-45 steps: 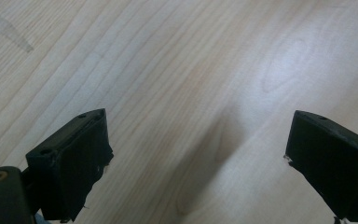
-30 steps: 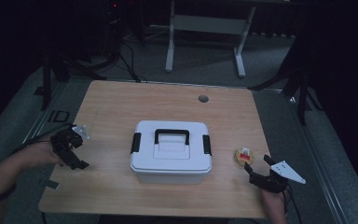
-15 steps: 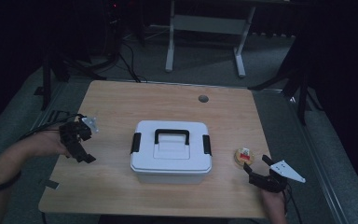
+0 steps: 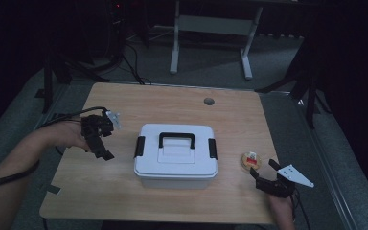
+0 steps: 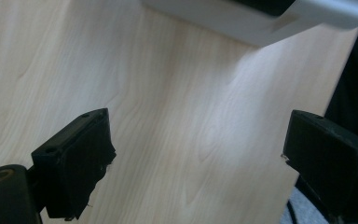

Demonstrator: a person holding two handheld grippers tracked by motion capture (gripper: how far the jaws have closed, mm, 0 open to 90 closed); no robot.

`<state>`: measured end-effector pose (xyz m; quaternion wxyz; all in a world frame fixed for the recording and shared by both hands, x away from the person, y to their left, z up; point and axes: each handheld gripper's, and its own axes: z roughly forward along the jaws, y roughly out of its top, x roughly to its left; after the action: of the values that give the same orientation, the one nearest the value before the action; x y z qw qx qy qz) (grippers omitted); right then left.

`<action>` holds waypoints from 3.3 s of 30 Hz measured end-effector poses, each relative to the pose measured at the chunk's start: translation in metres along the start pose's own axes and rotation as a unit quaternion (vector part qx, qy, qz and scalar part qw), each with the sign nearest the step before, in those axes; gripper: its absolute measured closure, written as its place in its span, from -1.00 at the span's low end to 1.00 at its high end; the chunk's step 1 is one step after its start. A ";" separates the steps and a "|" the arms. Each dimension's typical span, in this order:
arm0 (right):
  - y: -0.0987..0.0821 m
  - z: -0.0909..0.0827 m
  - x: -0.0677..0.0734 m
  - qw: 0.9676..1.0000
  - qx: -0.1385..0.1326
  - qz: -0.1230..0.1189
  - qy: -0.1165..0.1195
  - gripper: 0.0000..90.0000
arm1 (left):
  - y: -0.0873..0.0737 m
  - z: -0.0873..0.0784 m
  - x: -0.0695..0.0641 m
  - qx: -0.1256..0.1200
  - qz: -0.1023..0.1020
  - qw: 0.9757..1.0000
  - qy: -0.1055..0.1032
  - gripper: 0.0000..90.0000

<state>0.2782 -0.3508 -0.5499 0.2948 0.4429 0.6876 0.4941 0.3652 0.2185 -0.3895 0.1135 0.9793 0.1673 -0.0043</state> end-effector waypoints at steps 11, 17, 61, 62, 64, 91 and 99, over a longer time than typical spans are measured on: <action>0.000 0.000 0.000 1.000 0.002 0.000 0.000 -0.75 | 0.033 -0.011 -0.005 0.014 0.034 0.999 -0.002 -0.83; 0.000 0.000 0.000 1.000 0.004 0.000 0.003 -0.73 | 0.054 -0.011 -0.007 0.021 0.051 0.998 -0.009 -0.83; -0.001 -0.002 -0.002 1.000 -0.001 0.002 0.028 -0.68 | 0.165 0.013 -0.021 0.090 0.140 0.986 -0.022 -0.32; -0.001 -0.002 -0.002 1.000 -0.001 0.003 0.028 -0.68 | 0.165 0.013 -0.022 0.087 0.143 0.986 -0.019 -0.20; -0.001 -0.002 -0.002 1.000 -0.001 0.003 0.030 -0.67 | 0.167 0.013 -0.022 0.085 0.148 0.985 -0.023 0.00; -0.001 -0.001 -0.001 0.999 0.003 -0.002 0.034 -0.66 | 0.183 0.024 -0.030 0.153 0.130 0.979 -0.032 0.85; -0.001 -0.001 -0.001 0.999 0.004 -0.002 0.034 -0.66 | 0.181 0.022 -0.030 0.144 0.136 0.980 -0.030 0.86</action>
<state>0.2775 -0.3526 -0.5509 0.2704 0.4257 0.7000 0.5056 0.3966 0.0378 -0.3700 -0.0243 0.9985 0.0270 -0.0419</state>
